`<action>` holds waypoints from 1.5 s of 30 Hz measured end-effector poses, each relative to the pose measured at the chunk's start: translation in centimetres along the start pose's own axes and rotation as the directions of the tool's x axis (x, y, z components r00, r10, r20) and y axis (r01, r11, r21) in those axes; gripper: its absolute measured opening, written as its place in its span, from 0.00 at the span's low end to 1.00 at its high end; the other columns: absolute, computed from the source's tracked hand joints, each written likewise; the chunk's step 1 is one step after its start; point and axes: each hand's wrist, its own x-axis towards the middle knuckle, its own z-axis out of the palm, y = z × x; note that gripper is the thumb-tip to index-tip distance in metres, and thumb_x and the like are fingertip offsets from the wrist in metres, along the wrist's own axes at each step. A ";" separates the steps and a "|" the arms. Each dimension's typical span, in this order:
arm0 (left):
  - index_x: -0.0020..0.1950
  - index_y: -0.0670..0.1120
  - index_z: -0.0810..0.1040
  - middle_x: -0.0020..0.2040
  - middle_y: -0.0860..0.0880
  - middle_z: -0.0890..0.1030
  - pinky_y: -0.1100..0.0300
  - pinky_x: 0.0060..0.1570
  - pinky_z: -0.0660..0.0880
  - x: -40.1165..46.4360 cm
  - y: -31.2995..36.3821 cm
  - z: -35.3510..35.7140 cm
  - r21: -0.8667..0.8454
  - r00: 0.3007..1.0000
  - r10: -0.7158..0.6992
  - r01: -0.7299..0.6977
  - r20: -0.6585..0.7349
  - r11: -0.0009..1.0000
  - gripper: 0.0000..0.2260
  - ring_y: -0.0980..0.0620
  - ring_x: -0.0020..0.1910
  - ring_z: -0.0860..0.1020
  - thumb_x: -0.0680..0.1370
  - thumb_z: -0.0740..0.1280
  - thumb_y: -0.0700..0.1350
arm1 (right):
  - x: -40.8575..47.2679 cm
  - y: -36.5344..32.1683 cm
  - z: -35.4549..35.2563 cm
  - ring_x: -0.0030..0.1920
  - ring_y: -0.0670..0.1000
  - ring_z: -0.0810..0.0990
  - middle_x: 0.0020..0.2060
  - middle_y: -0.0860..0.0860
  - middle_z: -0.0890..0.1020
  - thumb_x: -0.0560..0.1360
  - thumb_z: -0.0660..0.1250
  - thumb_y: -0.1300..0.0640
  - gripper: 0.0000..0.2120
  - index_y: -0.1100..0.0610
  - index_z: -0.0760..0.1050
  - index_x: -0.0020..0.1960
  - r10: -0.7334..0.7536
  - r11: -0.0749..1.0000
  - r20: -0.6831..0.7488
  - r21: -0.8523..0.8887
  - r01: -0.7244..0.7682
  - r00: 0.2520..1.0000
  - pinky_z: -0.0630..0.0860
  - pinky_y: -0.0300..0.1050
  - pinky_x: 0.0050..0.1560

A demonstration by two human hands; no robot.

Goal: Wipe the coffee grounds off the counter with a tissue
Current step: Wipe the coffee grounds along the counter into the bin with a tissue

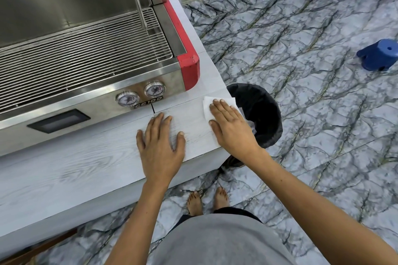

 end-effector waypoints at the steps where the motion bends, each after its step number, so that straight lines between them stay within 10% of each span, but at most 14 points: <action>1: 0.75 0.52 0.67 0.78 0.53 0.64 0.44 0.77 0.49 0.0 0.0 0.0 -0.002 1.000 0.000 0.000 -0.002 1.000 0.25 0.52 0.78 0.58 0.79 0.56 0.59 | 0.0 0.4 -0.1 0.72 0.56 0.67 0.70 0.59 0.71 0.81 0.54 0.51 0.23 0.63 0.71 0.69 -0.005 1.000 -0.004 0.006 0.005 1.000 0.62 0.54 0.73; 14: 0.74 0.51 0.67 0.78 0.53 0.64 0.43 0.77 0.49 0.0 0.1 0.0 -0.004 1.000 0.002 -0.002 -0.011 1.000 0.24 0.52 0.78 0.59 0.79 0.56 0.58 | 0.9 3.2 -2.2 0.69 0.55 0.71 0.67 0.58 0.74 0.81 0.59 0.63 0.15 0.63 0.73 0.67 0.199 0.948 -0.078 0.268 -0.172 0.977 0.71 0.60 0.66; 29: 0.74 0.50 0.69 0.78 0.51 0.65 0.45 0.78 0.48 -0.1 -0.1 -0.2 -0.081 1.000 -0.014 0.012 -0.021 0.997 0.24 0.54 0.78 0.59 0.80 0.52 0.54 | -3.3 -5.7 2.4 0.72 0.52 0.66 0.69 0.56 0.73 0.81 0.58 0.56 0.19 0.60 0.72 0.69 -0.174 0.984 -0.033 0.044 0.175 0.984 0.64 0.51 0.72; 45: 0.74 0.51 0.68 0.78 0.52 0.64 0.47 0.78 0.47 -0.2 -0.1 -0.1 -0.045 1.000 0.004 -0.005 -0.025 0.999 0.25 0.53 0.78 0.58 0.80 0.53 0.58 | -0.5 4.4 -2.7 0.65 0.59 0.75 0.65 0.60 0.75 0.80 0.59 0.65 0.17 0.64 0.71 0.69 0.225 0.960 -0.035 0.177 -0.215 0.974 0.69 0.48 0.68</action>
